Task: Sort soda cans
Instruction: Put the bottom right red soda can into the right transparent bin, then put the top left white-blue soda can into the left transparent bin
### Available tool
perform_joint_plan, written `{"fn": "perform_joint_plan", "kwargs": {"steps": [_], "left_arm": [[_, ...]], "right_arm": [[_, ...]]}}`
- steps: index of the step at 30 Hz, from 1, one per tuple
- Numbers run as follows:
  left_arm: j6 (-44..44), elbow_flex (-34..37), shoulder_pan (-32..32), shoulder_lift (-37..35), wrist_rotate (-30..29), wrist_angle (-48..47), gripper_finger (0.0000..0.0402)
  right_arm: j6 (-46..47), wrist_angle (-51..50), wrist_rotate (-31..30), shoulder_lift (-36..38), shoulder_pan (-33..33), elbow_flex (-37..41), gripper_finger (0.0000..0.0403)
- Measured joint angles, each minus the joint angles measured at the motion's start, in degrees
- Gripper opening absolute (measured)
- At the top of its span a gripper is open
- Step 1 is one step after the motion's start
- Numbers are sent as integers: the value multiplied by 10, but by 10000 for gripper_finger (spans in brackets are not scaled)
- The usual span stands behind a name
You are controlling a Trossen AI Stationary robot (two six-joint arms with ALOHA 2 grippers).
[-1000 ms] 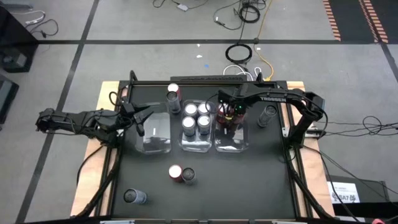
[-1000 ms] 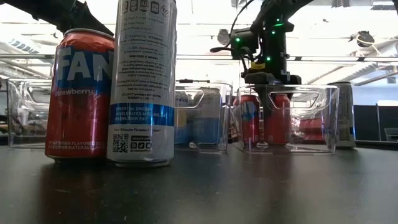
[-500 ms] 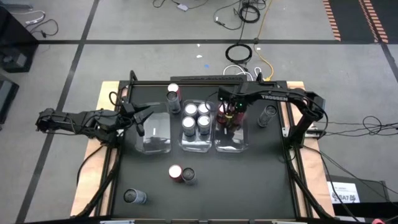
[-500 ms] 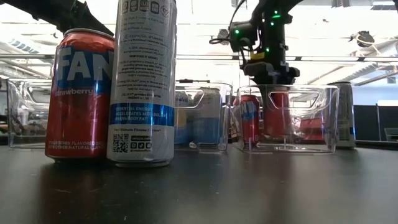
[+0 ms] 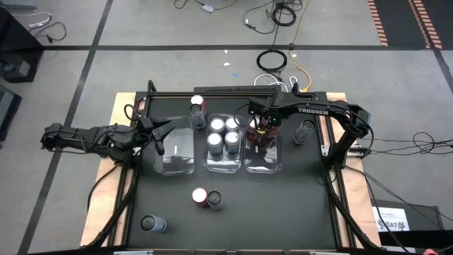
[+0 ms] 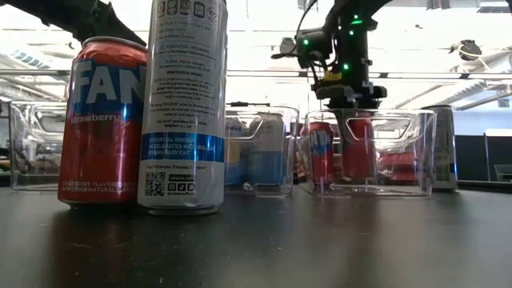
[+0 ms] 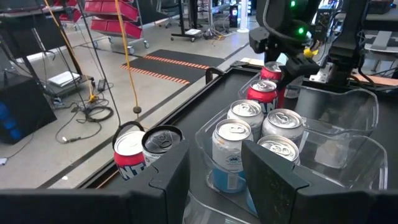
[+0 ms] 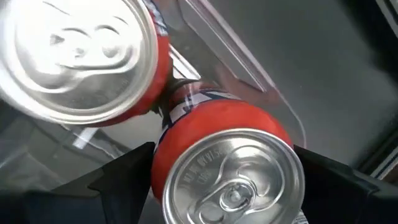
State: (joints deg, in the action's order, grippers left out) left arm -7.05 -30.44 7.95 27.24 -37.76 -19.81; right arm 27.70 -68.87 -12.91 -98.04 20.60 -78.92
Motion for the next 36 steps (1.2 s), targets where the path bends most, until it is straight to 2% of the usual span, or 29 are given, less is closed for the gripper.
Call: {"fn": "perform_joint_plan", "kwargs": {"steps": [7,10,20,27,36], "left_arm": [[0,0,0,0,0,0,155],[0,0,0,0,0,0,155],[0,0,0,0,0,0,155],[0,0,0,0,0,0,155],[0,0,0,0,0,0,155]], "right_arm": [[9,33,1,0,-1,20,336],[0,56,19,0,1,20,336],[18,41,10,0,0,19,336],[31,-31,11,0,0,-24,336],[30,-106,10,3,-8,-130,336]]}}
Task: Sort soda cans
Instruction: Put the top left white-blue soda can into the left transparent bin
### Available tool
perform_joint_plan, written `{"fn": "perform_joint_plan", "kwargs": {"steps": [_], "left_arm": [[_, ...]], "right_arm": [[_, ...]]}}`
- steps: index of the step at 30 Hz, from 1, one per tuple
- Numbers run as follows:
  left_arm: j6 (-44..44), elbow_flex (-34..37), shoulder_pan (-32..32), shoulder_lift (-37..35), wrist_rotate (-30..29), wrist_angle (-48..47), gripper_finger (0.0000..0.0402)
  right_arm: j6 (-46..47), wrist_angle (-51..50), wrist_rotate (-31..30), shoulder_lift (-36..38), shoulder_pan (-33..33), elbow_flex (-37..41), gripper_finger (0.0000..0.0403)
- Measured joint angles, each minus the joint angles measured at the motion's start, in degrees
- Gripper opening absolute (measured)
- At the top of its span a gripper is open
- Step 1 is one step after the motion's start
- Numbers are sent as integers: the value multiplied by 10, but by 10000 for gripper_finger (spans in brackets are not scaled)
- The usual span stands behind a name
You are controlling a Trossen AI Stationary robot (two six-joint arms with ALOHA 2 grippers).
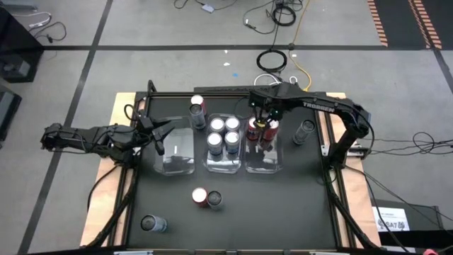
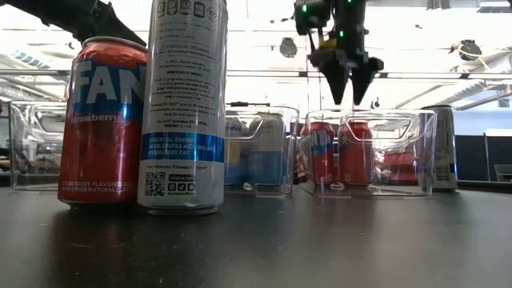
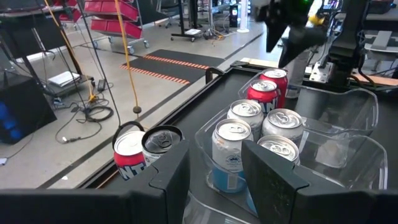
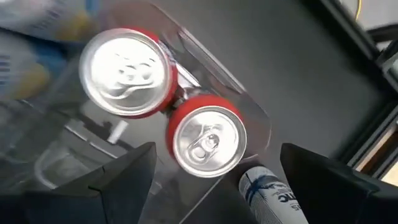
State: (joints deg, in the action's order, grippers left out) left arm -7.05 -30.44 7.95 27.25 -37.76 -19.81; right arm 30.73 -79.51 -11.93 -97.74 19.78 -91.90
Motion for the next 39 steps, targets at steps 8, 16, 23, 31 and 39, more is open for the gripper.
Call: {"fn": "perform_joint_plan", "kwargs": {"steps": [8,16,23,31,39], "left_arm": [[0,0,0,0,0,0,155],[-13,0,0,1,0,6,155],[-61,0,0,12,1,83,155],[-62,0,-1,26,1,173,155],[-61,-7,-24,53,-1,266,155]], "right_arm": [[-25,35,34,115,-52,23,336],[87,253,45,357,-127,295,336],[126,599,-54,486,-181,483,336],[-11,724,-74,461,-182,511,336],[-54,717,-107,436,-179,511,336]]}}
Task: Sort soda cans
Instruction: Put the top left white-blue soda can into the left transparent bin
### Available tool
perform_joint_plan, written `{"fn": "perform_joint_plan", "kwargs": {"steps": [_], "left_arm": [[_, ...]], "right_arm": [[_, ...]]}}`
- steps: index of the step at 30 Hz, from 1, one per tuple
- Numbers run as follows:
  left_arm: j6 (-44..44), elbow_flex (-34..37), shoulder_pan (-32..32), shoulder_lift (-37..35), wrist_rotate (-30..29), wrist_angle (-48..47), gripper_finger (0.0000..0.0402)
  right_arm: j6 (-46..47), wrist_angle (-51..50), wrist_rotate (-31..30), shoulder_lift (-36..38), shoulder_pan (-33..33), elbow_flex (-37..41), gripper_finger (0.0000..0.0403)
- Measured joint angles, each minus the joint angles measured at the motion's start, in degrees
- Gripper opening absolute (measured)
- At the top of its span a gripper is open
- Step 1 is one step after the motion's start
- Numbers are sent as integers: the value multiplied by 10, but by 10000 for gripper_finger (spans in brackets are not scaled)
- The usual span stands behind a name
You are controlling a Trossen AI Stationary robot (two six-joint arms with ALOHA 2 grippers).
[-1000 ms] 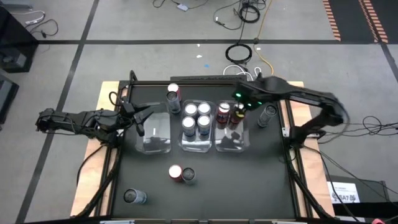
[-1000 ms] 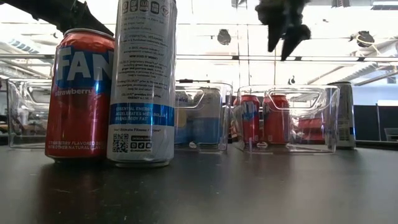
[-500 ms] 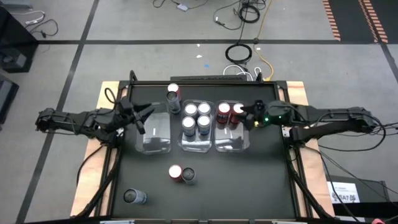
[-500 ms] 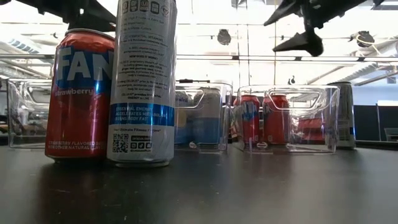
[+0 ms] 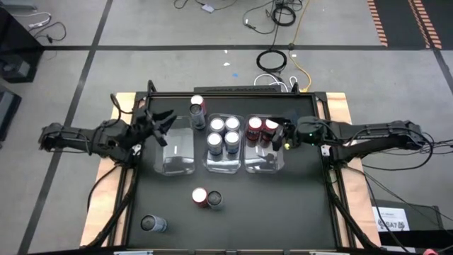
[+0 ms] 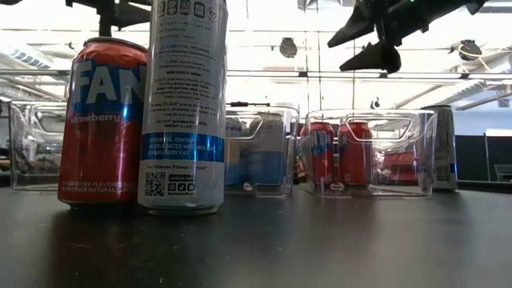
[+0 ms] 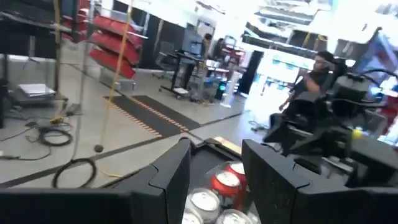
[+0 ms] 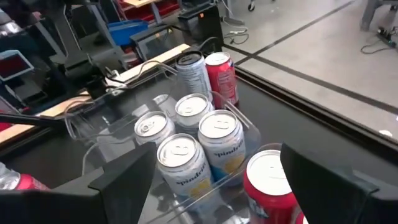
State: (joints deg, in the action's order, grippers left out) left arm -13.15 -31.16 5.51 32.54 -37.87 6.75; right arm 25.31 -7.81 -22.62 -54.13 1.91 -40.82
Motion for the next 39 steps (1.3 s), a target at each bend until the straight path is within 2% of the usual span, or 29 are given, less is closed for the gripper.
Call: {"fn": "perform_joint_plan", "kwargs": {"steps": [5,8,13,17,22,24,26,30,34,39], "left_arm": [[43,-54,-45,22,-59,0,155],[80,-108,-82,44,-70,-13,155],[90,-242,-141,89,-33,-166,155],[38,-377,-184,156,26,-362,155],[-31,-509,-243,250,224,-525,155],[-68,-545,-265,287,274,-576,155],[-103,-567,-285,321,296,-617,155],[-200,-574,-305,378,289,-685,155],[-210,-573,-324,428,286,-716,155],[-206,-573,-326,478,287,-723,155]], "right_arm": [[33,-1,1,-4,0,0,336],[49,-1,1,-3,0,0,336],[93,-1,2,-3,0,0,336],[119,-1,2,-3,0,0,336],[141,-1,2,-3,0,0,336],[151,-1,2,-3,0,0,336],[160,-1,3,-3,0,0,336],[175,-1,5,-3,-1,0,336],[178,-2,6,-3,-1,0,336],[193,-2,38,-3,-2,0,336]]}}
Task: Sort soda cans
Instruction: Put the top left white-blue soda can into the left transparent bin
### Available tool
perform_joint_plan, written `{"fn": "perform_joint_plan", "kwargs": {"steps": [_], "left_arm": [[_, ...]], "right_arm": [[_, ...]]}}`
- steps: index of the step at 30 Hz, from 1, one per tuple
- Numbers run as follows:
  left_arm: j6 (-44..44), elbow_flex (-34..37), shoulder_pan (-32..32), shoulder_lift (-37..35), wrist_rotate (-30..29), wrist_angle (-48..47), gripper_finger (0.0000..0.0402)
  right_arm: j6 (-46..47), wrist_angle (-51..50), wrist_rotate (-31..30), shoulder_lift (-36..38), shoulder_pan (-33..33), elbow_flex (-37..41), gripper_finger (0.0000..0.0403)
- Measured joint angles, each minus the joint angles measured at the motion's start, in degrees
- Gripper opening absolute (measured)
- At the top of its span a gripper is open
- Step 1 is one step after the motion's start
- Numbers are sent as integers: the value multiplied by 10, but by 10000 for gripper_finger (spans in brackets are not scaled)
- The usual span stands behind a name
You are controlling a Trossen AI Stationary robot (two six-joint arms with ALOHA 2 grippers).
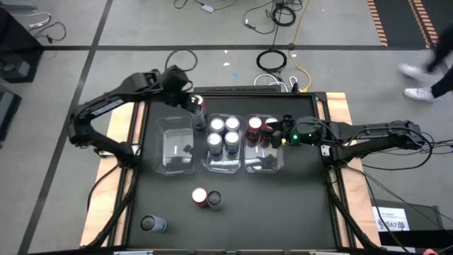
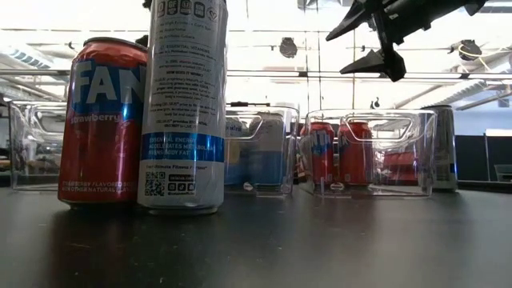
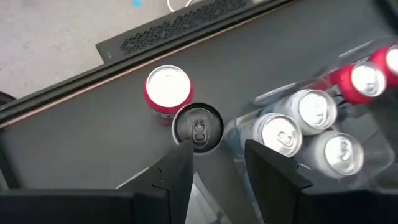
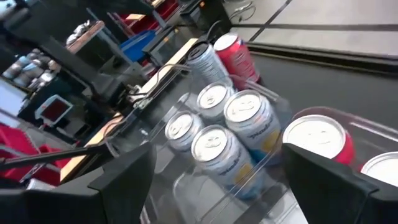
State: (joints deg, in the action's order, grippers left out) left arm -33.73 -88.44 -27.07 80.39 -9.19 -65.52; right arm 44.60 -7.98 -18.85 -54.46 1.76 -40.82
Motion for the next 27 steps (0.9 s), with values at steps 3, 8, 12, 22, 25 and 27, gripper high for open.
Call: {"fn": "perform_joint_plan", "kwargs": {"steps": [3,8,12,22,25,27], "left_arm": [[13,0,-1,22,-4,3,155],[16,0,0,54,-7,7,155],[16,0,0,71,-7,5,155],[56,0,0,78,-7,21,155],[56,0,0,78,11,21,155],[56,0,0,78,15,21,155]], "right_arm": [[0,0,15,0,0,0,336],[12,-1,25,0,0,0,336],[12,-1,27,0,0,0,336],[-1,-1,27,0,0,0,336],[2,-1,27,0,0,0,336],[2,-2,27,0,0,0,336]]}}
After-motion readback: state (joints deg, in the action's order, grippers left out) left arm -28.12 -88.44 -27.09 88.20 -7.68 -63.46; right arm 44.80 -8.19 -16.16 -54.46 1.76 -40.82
